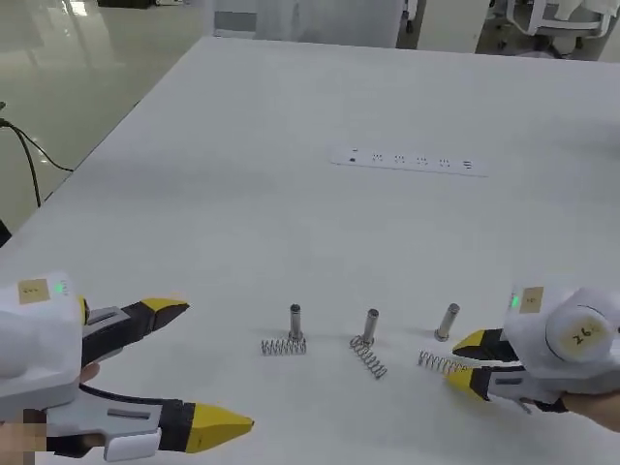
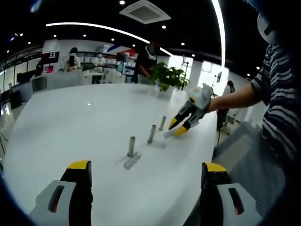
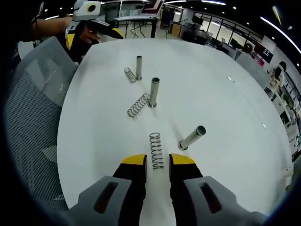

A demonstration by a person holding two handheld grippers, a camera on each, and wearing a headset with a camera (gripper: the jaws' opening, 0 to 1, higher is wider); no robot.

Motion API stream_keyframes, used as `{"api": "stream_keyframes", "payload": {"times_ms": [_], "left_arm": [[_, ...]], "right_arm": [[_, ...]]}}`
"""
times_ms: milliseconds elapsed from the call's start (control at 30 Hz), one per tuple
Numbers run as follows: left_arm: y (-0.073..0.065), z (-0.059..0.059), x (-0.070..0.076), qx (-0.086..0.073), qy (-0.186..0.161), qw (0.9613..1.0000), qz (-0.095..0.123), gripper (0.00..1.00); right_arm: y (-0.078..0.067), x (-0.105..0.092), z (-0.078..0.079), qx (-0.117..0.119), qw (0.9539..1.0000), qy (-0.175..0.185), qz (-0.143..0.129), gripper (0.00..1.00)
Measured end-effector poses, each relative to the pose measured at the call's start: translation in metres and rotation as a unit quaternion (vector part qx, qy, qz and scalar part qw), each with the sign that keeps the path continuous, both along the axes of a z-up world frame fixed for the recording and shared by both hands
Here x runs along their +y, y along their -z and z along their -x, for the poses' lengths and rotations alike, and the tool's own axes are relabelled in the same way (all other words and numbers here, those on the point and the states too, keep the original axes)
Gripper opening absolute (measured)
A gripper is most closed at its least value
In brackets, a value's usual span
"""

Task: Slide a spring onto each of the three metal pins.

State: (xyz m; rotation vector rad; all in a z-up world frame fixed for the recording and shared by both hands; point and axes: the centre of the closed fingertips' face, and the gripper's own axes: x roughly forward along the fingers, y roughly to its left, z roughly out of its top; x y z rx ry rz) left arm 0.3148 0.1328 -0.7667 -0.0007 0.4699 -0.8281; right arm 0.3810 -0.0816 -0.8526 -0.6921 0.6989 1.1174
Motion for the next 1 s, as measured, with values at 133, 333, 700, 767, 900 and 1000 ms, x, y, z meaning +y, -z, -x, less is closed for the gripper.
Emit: {"api": "stream_keyframes", "payload": {"times_ms": [133, 333, 700, 767, 900, 1000], "left_arm": [[0.0035, 0.0, -0.0001, 0.002, 0.003, 1.0, -0.006, 0.94], [0.003, -0.0011, -0.0012, 0.0, 0.006, 1.0, -0.005, 0.94], [0.0027, -0.0003, -0.0037, -0.001, 0.009, 0.9999, -0.004, 0.94], [0.0026, -0.0003, -0.0043, -0.001, 0.011, 0.9999, -0.005, 0.94], [0.0021, 0.0009, -0.006, -0.001, 0.013, 0.9999, -0.005, 0.93], [0.0016, 0.0026, -0.0075, 0.0, 0.016, 0.9999, -0.004, 0.93]], "right_arm": [[0.002, 0.0012, -0.0009, 0.001, 1.0, -0.002, 0.003, 0.15], [0.0039, 0.0014, -0.0001, 0.002, 0.9999, -0.011, 0.012, 0.11], [0.0073, 0.0008, 0.001, 0.0, 0.9995, -0.025, 0.018, 0.08], [0.0075, 0.001, 0.003, 0.004, 0.9994, -0.029, 0.018, 0.08], [0.0062, -0.0002, 0.0052, 0.0, 0.999, -0.038, 0.024, 0.08], [-0.0008, 0.0007, 0.0069, -0.002, 0.9991, -0.04, 0.017, 0.08]]}}
